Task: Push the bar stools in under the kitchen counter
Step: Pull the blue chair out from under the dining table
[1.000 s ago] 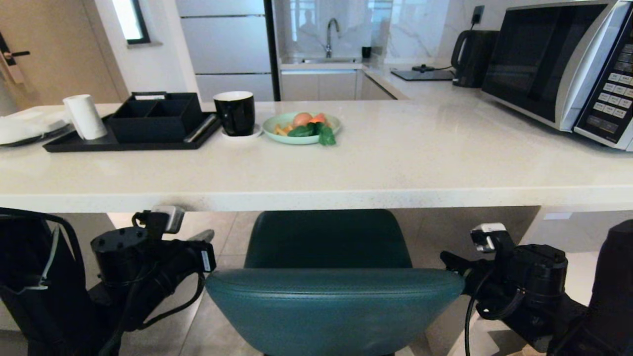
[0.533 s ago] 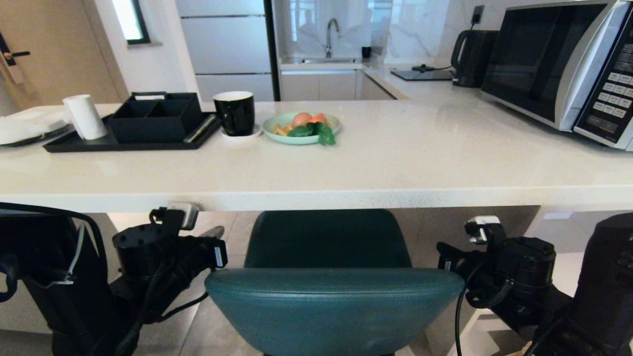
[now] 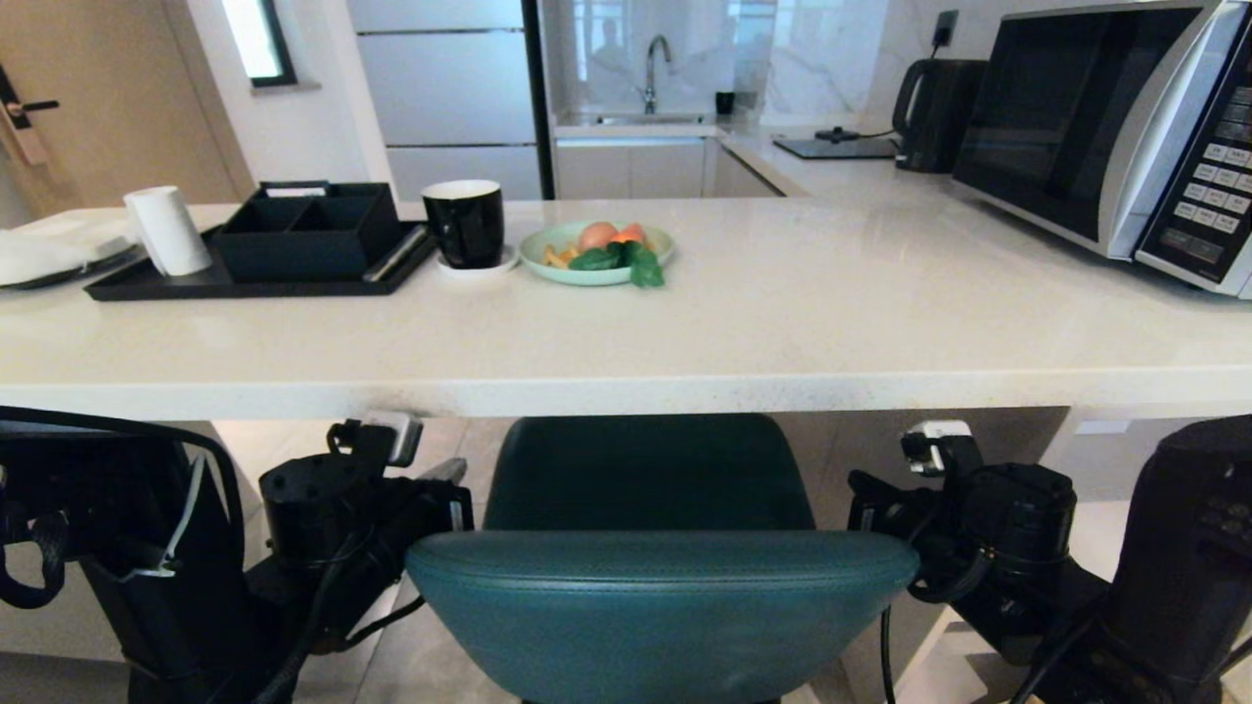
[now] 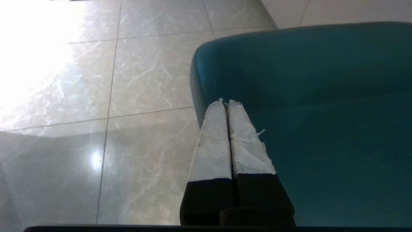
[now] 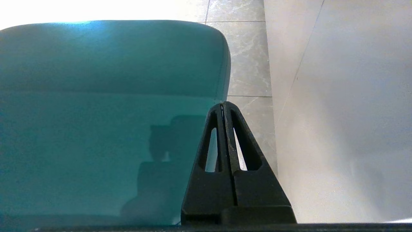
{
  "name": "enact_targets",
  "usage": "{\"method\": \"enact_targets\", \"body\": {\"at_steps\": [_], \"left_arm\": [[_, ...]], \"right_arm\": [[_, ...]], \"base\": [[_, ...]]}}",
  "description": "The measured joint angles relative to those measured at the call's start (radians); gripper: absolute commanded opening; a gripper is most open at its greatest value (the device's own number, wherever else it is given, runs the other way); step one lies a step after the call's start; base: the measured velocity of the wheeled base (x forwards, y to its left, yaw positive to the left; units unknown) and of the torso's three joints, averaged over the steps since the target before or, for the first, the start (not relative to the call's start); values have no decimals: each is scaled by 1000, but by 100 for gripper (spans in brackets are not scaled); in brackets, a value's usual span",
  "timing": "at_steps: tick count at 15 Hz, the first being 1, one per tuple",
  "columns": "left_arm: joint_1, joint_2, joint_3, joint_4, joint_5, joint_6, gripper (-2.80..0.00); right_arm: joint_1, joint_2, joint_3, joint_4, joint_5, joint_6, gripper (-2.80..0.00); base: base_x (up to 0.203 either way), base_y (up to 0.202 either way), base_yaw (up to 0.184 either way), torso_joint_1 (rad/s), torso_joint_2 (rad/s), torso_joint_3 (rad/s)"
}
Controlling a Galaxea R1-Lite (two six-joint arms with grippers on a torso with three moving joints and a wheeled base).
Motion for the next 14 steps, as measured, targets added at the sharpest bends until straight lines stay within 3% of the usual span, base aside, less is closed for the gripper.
{"method": "enact_targets", "body": {"at_steps": [9,14], "left_arm": [[6,10,5,0,-1,-1,-280],[-1,8,26,0,-3,-1,-280]], "right_arm": [[100,-76,121,6,-34,12,-280],[110,-80,121,1,-45,29,-280]], "base": [[0,0,0,0,0,0],[0,0,0,0,0,0]]}}
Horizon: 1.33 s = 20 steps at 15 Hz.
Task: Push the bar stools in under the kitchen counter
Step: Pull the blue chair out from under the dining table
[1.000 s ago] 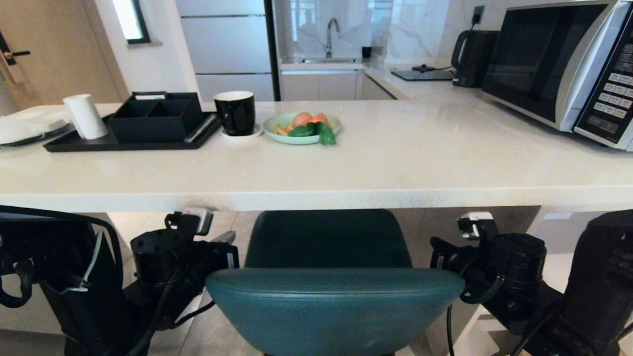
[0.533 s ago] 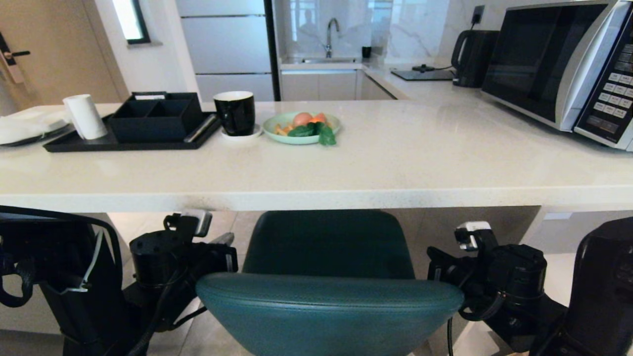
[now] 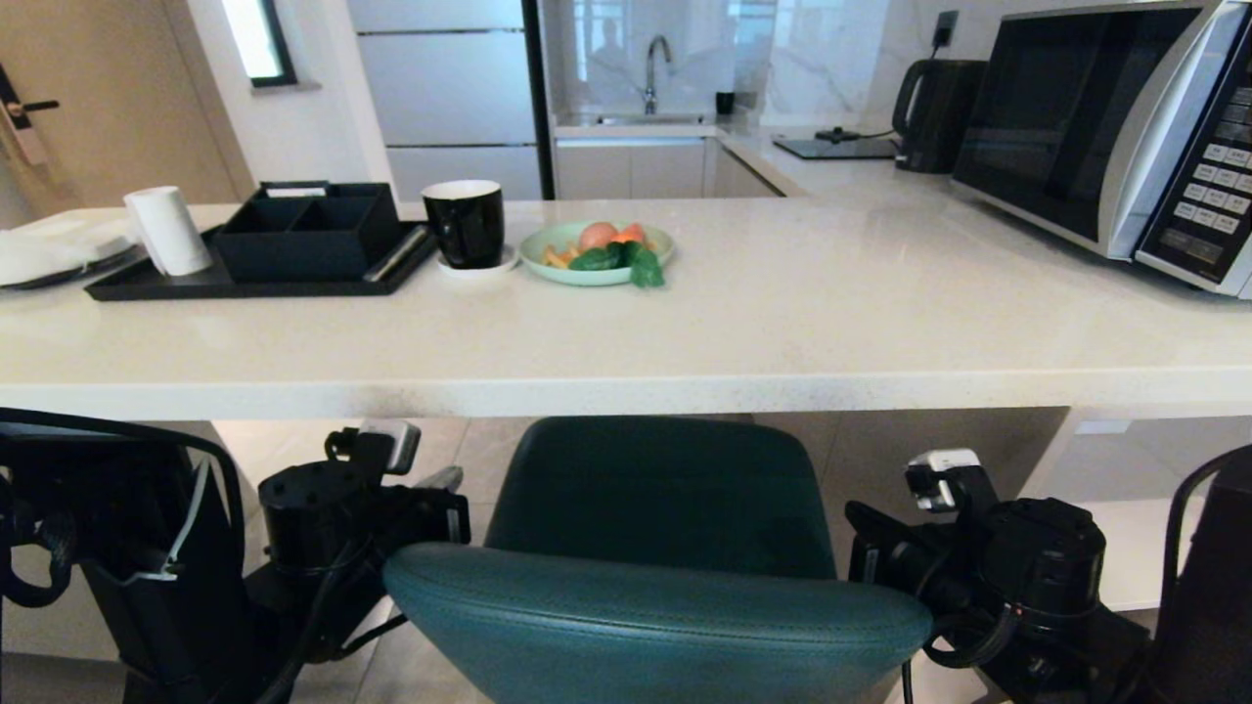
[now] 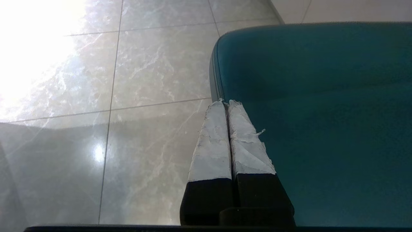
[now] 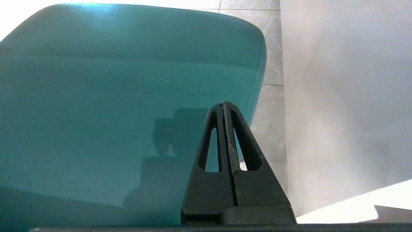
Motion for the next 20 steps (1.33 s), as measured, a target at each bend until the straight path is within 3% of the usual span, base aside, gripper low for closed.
{"method": "enact_targets", "body": {"at_steps": [5,15,20], "left_arm": [[-9,-7,16,0,2,0,-280],[-18,-10,11,2,1,2,-280],[-27,-13,16,0,3,0,-280]], "right_arm": [[-8,33,-14,-1,0,19,-280],[-24,65,-30,-1,-3,32,-280],[-24,67,-28,4,-3,31,-280]], "base": [[0,0,0,0,0,0],[-184,0,-1,2,2,2],[-19,0,0,-1,0,0]]}}
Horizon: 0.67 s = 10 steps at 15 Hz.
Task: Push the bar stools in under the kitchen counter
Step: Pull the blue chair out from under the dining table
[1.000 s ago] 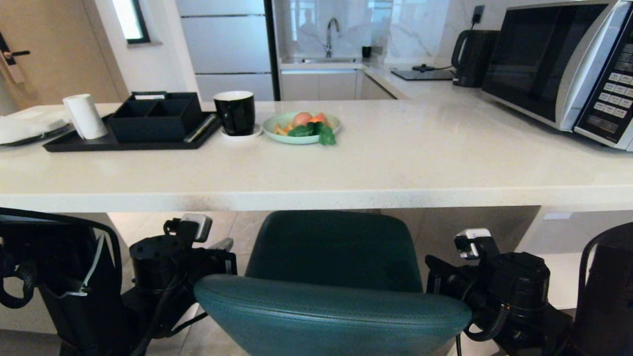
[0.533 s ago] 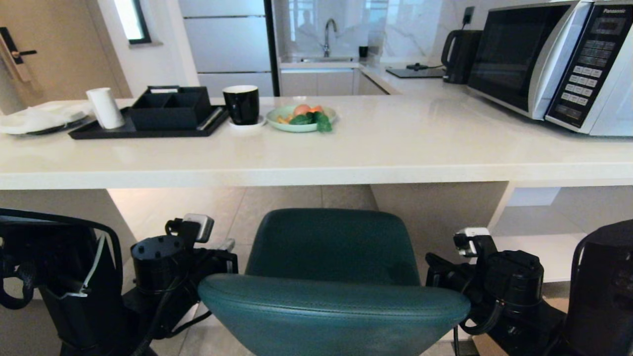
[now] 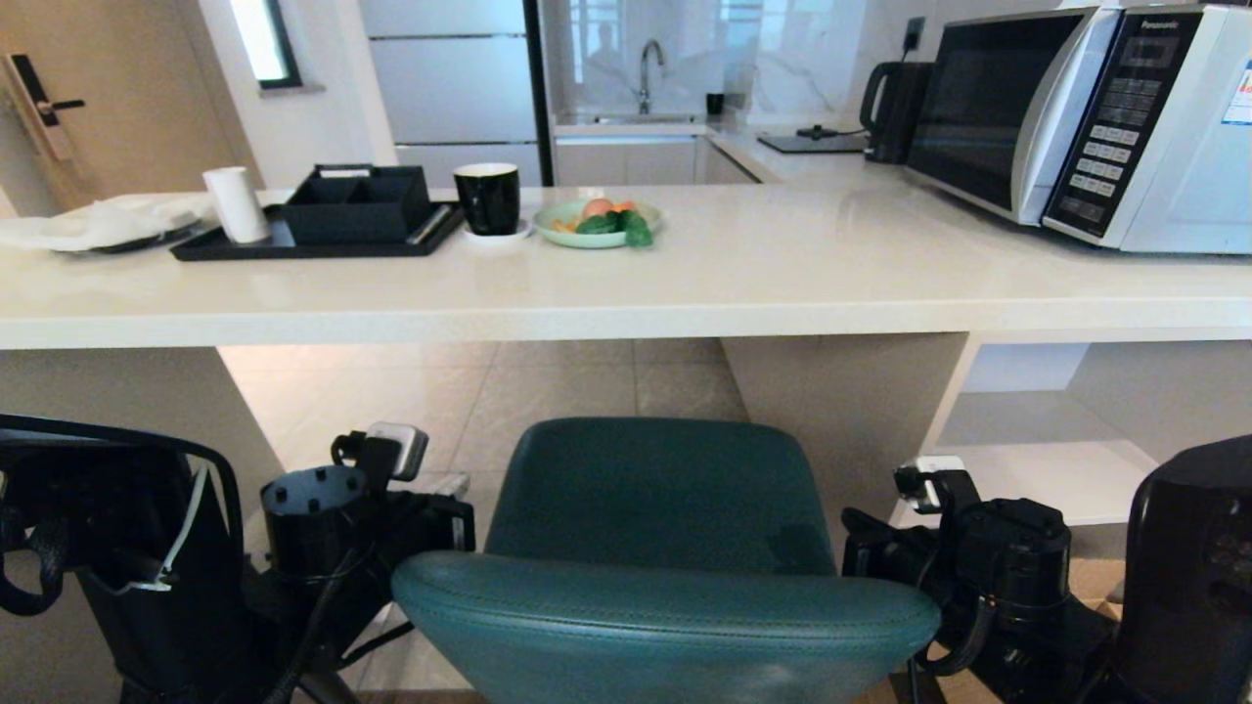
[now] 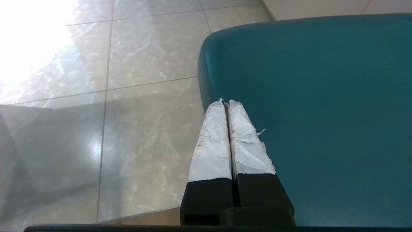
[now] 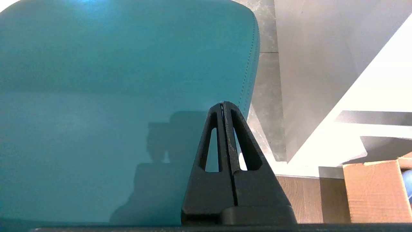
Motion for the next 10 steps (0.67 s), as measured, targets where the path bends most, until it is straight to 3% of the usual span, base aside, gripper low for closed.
{"method": "enact_targets", "body": {"at_steps": [10], "left_arm": [[-34,-2,28,-2,6,-9,-280]], "right_arm": [[48,-35,23,-2,-36,3,-280]], "base": [[0,0,0,0,0,0]]}}
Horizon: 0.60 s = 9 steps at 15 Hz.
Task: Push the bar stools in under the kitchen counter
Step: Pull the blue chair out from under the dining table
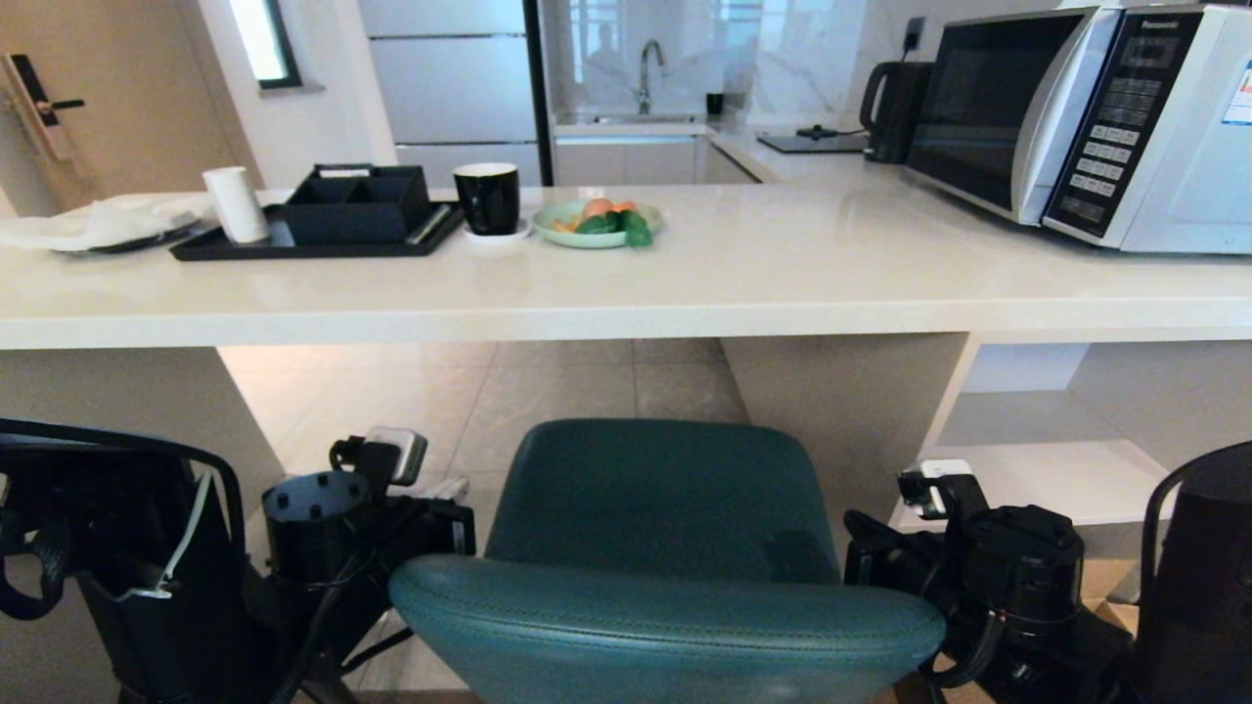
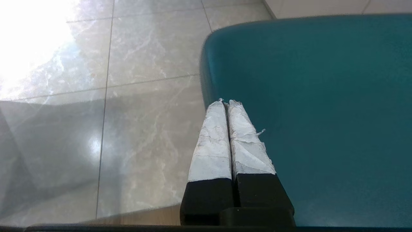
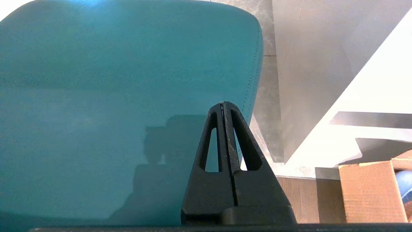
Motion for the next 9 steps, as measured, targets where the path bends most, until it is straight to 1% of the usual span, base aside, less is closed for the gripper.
{"method": "enact_targets", "body": {"at_steps": [2,4,9], "left_arm": [[-6,-6,8,1,9,0,-280],[-8,-10,9,1,11,0,-280],[-9,-11,9,4,8,1,-280]], "right_arm": [[-2,13,-9,-4,0,3,-280],[-5,28,-16,-11,-4,15,-280],[-11,42,-20,-7,-6,15,-280]], "base": [[-27,0,1,4,0,-1],[-162,0,1,16,5,1],[-188,0,-2,1,-2,1]]}}
